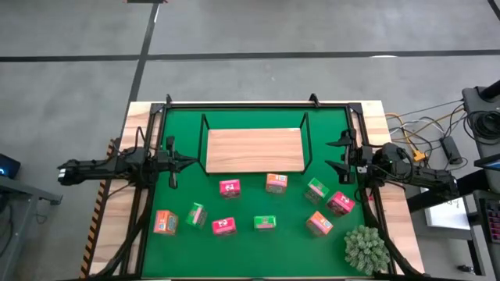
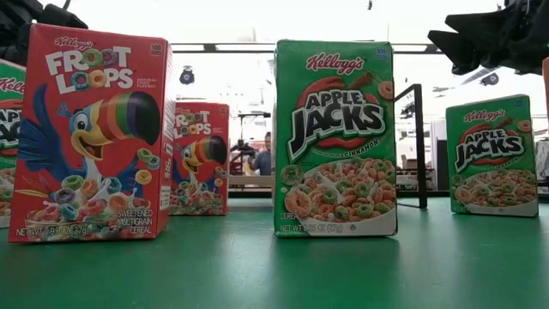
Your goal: Stack cereal on shelf
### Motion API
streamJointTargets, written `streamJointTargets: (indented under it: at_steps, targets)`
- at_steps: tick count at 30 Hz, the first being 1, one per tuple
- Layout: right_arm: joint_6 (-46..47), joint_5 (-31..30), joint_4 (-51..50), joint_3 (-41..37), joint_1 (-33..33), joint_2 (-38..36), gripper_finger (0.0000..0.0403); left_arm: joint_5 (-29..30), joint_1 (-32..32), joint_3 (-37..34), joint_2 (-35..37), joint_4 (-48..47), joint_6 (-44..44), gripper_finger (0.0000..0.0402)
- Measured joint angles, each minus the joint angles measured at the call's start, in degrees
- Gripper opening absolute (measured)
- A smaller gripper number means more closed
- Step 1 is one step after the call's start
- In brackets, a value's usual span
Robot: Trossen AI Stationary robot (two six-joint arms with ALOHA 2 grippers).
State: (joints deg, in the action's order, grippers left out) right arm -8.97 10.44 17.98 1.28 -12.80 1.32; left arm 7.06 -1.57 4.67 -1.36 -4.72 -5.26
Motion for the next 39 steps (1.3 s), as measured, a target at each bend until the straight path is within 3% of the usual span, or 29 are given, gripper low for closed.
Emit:
streamJointTargets:
  at_steps: [20,24,28,30,36,39]
  targets:
    - [0.0,0.0,0.0,0.0,0.0,0.0,0.0272,0.0,0.0,0.0,0.0,1.3,-1.4,0.0000]
    - [1.7,0.0,2.6,0.0,0.0,0.0,0.0272,-0.5,0.0,0.0,0.0,7.9,6.3,0.0000]
    - [12.1,-1.8,8.7,0.0,0.0,1.0,0.0272,0.9,0.0,0.0,-0.1,16.4,25.6,0.0000]
    - [15.0,-2.7,10.1,0.0,0.0,2.5,0.0272,2.5,0.0,0.0,-0.2,21.4,30.9,0.0000]
    - [17.1,-3.2,18.9,0.0,0.0,10.4,0.0272,1.3,0.1,0.0,-2.5,32.0,31.3,0.0000]
    - [15.6,-6.3,25.3,0.2,0.0,15.5,0.0272,0.1,0.1,0.0,-5.0,37.2,31.3,0.0000]
